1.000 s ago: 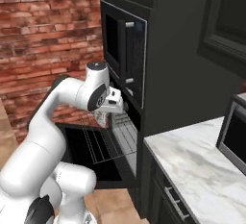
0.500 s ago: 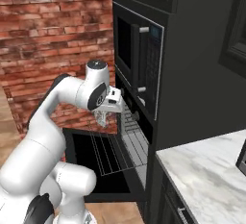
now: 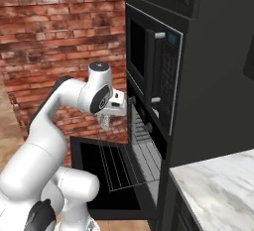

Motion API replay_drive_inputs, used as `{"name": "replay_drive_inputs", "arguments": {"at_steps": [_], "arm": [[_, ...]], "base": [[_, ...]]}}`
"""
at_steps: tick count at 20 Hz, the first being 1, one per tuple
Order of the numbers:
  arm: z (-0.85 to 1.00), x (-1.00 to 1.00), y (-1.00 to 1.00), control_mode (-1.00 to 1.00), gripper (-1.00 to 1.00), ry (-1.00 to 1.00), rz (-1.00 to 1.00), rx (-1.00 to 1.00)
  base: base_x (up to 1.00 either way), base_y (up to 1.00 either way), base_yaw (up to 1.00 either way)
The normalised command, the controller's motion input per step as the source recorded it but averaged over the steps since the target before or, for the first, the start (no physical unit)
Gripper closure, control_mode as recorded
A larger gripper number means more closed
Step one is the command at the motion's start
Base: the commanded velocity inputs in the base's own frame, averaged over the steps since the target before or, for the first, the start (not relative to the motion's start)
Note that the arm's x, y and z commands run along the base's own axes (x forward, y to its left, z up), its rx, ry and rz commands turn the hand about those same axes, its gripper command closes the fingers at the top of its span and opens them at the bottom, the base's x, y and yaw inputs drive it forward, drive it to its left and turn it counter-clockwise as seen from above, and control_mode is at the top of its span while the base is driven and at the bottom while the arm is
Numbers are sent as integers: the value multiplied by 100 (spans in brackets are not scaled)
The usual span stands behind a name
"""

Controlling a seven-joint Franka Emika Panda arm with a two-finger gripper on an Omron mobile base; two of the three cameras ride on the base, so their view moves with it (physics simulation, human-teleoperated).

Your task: Place the fish on the rack of the oven, and slide the rack back inside. Close the oven door.

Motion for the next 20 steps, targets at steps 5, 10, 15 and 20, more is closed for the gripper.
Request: {"name": "replay_drive_inputs", "arguments": {"at_steps": [5, 10, 15, 20], "arm": [[-11, 3, -7, -100, 100, 1, 2, 0], [-49, 0, -15, -100, 100, 1, 0, 0], [-84, 39, -19, -100, 100, 3, 0, -1], [-99, 82, 0, -100, 100, 5, 0, -8]], "base": [[12, -11, 3], [0, 0, 0], [0, 0, 0], [0, 0, 0]]}}
